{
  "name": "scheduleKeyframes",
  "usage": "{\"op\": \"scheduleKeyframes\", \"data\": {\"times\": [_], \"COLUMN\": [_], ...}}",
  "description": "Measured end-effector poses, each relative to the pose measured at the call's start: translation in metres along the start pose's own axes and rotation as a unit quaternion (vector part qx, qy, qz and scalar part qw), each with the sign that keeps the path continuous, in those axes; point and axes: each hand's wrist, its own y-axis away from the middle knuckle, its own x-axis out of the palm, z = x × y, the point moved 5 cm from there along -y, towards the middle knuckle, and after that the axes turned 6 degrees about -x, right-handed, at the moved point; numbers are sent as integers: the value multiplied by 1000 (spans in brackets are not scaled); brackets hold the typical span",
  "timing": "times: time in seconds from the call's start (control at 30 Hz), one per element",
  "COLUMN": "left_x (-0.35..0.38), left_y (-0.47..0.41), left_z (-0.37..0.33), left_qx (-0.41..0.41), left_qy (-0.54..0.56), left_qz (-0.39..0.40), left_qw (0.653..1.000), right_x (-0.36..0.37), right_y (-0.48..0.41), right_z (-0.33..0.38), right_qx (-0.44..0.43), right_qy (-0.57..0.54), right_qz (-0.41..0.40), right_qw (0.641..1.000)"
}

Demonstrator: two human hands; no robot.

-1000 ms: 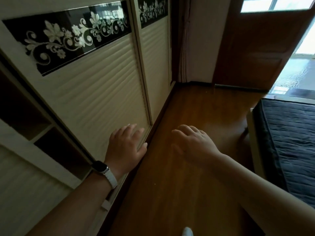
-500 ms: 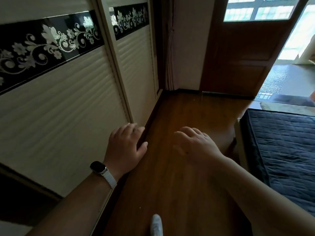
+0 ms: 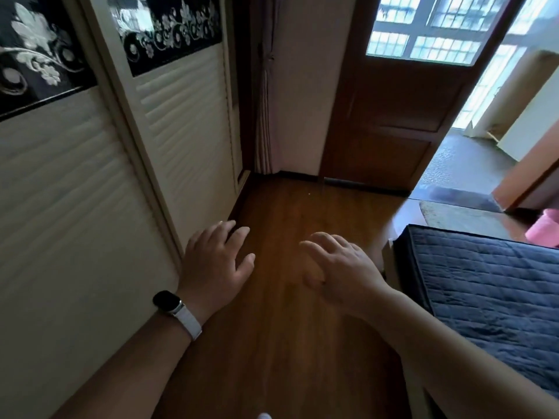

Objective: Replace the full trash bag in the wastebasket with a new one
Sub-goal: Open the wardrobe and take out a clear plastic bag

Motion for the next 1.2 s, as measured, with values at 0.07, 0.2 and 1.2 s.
{"op": "scheduleKeyframes", "data": {"times": [0.07,0.2,1.2], "left_x": [11,21,65], "left_y": [-35,-87,-338], "left_z": [4,13,90], "left_qx": [12,16,-275], "left_qy": [-9,-14,-233], "left_qz": [7,11,-47], "left_qw": [1000,1000,931], "right_x": [-6,-5,4], "right_y": [-31,-82,-496], "right_z": [-13,-37,-171], "right_qx": [0,3,-337], "right_qy": [9,4,-116], "right_qz": [-11,-17,19], "right_qw": [1000,1000,934]}}
